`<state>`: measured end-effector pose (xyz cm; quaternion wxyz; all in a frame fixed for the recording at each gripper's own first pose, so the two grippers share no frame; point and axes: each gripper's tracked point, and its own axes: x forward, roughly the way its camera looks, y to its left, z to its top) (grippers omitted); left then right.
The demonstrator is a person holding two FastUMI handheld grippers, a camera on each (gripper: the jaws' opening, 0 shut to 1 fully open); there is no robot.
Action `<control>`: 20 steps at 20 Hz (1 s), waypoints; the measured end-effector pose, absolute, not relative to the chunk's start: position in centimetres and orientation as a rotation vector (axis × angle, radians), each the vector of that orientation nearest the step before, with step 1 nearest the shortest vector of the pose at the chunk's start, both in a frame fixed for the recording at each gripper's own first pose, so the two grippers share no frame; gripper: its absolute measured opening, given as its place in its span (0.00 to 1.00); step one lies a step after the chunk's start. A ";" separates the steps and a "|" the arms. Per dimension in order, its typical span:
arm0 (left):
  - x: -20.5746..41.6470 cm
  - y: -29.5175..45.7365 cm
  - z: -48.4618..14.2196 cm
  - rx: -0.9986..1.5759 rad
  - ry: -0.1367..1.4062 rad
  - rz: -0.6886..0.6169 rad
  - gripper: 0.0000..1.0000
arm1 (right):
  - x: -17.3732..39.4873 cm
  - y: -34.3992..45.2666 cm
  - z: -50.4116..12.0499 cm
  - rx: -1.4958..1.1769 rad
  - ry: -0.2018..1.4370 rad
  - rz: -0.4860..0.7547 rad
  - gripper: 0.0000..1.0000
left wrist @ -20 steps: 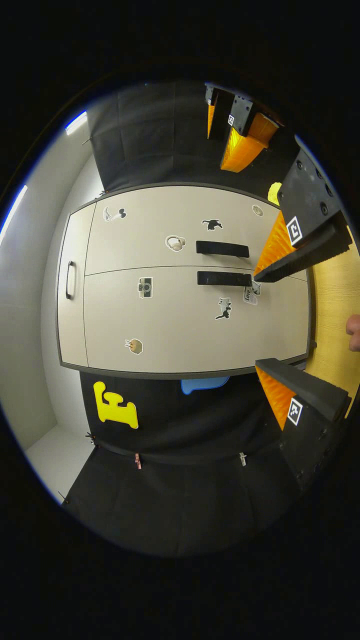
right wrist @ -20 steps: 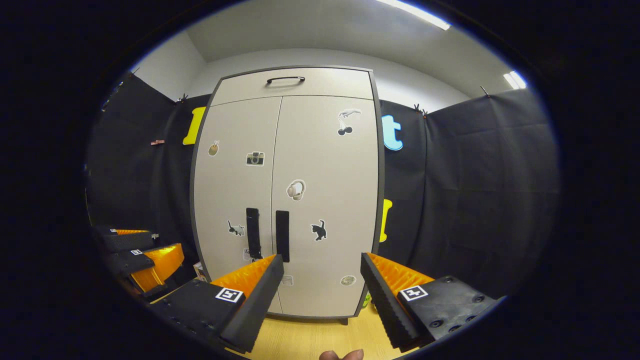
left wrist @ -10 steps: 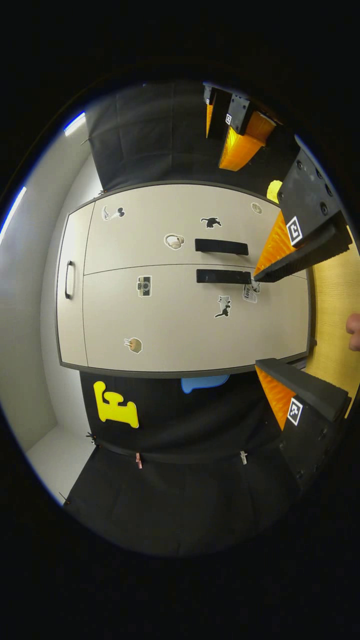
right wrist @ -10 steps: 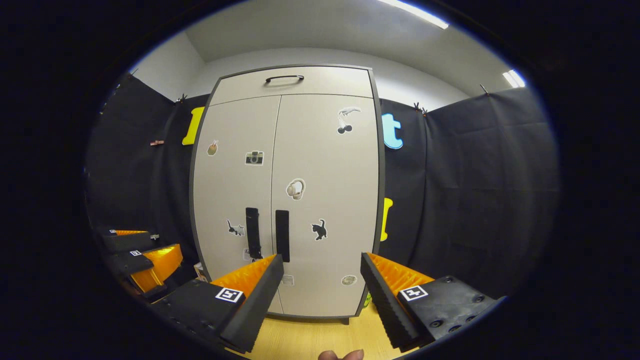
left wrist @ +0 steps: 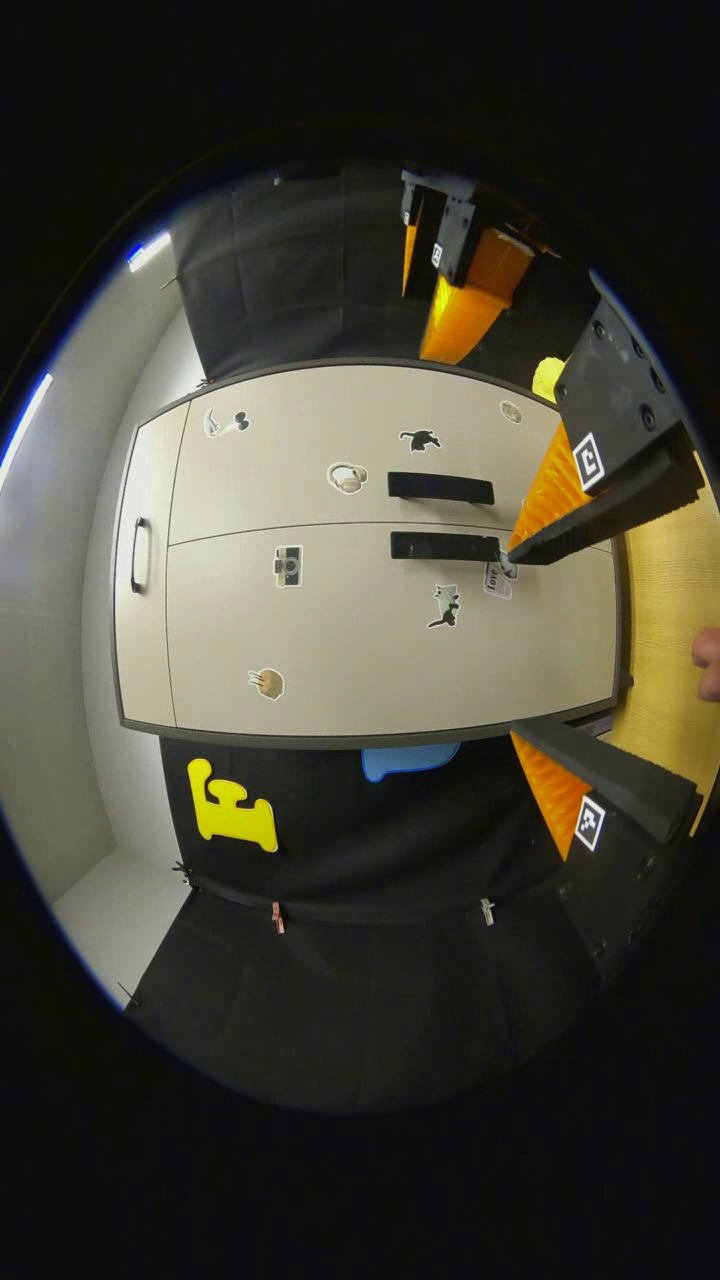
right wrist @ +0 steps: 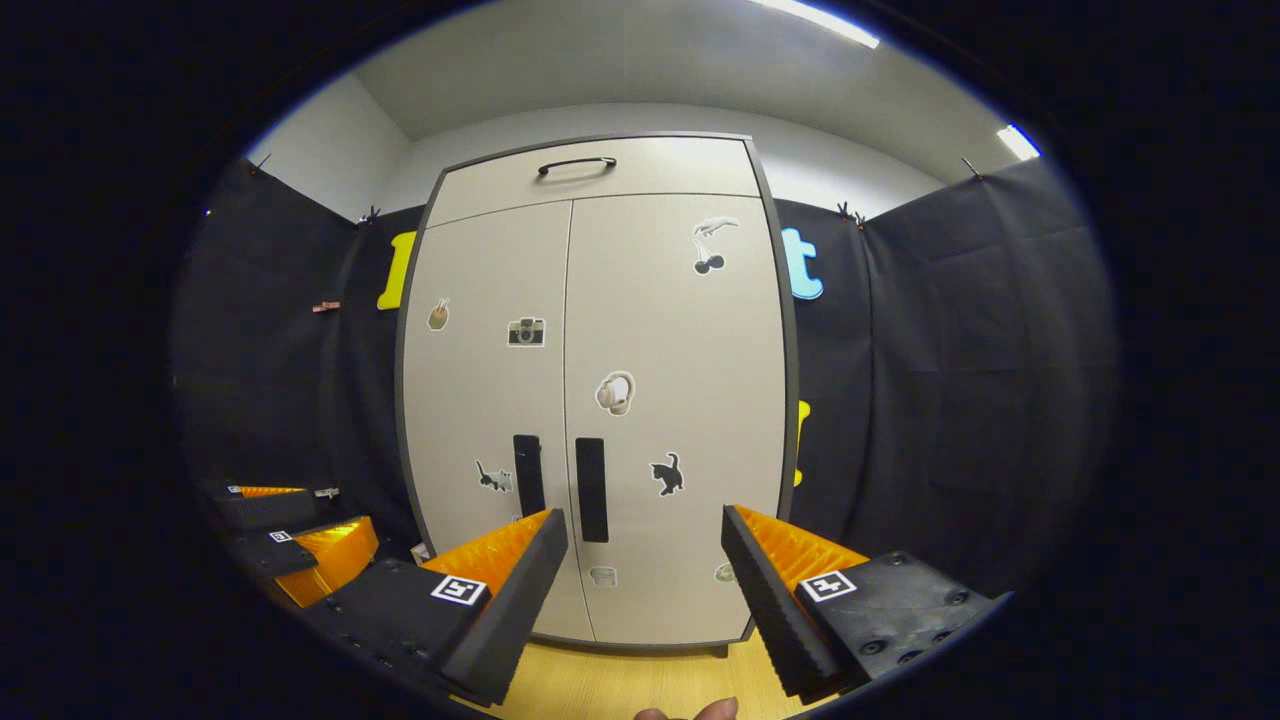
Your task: Open the right door of the double-door shoe cabinet with the right hand, and open the left door with the left hand.
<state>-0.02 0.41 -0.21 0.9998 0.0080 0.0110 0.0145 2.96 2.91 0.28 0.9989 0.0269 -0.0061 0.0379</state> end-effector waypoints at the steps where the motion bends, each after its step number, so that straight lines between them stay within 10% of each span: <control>1: 0.0 0.4 -0.2 0.010 0.023 0.029 0.95 | 3.8 3.4 0.3 0.053 -0.012 0.082 0.98; 15: 0.4 2.9 -2.0 0.002 0.075 0.066 0.95 | 17.2 8.6 -6.0 0.007 0.070 0.077 0.97; 20: 0.6 3.6 -2.3 -0.004 0.080 0.077 0.95 | 20.2 9.1 -6.4 0.023 0.066 0.053 0.78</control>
